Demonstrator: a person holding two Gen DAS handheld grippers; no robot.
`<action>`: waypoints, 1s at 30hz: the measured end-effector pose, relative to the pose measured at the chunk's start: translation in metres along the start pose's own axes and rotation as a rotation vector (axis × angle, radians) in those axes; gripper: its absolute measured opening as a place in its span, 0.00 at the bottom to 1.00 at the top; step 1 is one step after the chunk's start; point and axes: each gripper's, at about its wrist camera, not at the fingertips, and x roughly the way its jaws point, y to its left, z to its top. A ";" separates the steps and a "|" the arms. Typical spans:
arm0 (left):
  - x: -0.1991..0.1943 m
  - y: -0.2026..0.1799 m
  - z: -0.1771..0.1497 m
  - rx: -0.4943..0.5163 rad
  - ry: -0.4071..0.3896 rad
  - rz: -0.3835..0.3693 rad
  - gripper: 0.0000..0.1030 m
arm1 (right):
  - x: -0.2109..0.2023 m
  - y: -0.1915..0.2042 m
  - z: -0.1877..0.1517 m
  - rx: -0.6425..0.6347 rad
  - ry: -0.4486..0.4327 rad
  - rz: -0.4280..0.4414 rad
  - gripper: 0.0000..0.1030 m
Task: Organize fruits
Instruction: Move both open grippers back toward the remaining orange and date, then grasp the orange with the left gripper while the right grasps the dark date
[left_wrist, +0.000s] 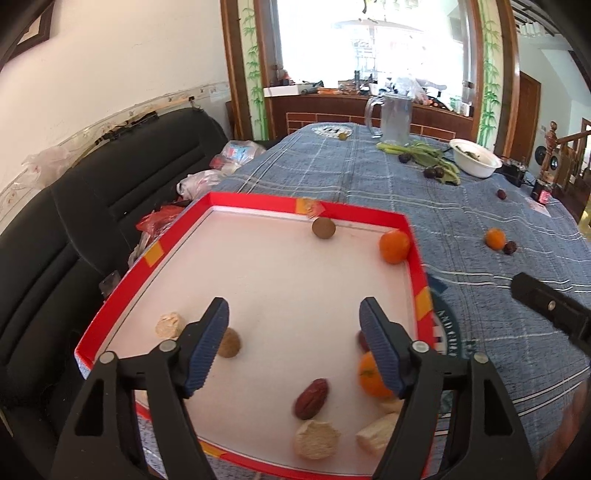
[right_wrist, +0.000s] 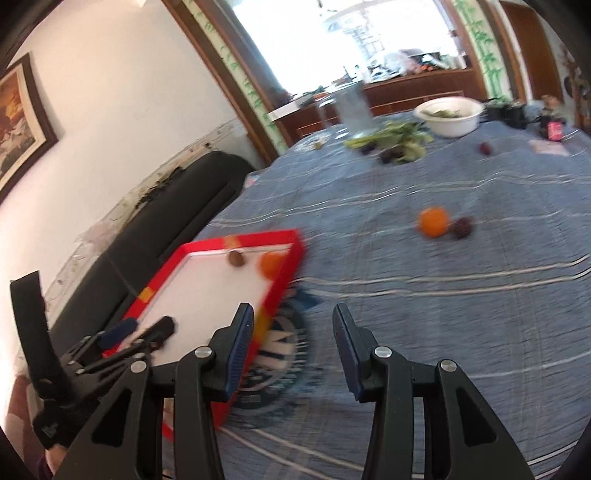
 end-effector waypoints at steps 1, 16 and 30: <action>-0.002 -0.006 0.002 0.012 -0.007 -0.011 0.73 | -0.003 -0.008 0.003 -0.001 -0.001 -0.020 0.43; -0.020 -0.091 0.017 0.198 -0.038 -0.132 0.74 | 0.042 -0.098 0.058 -0.041 0.128 -0.347 0.42; 0.004 -0.138 0.035 0.307 -0.011 -0.101 0.75 | 0.063 -0.120 0.071 -0.049 0.150 -0.326 0.24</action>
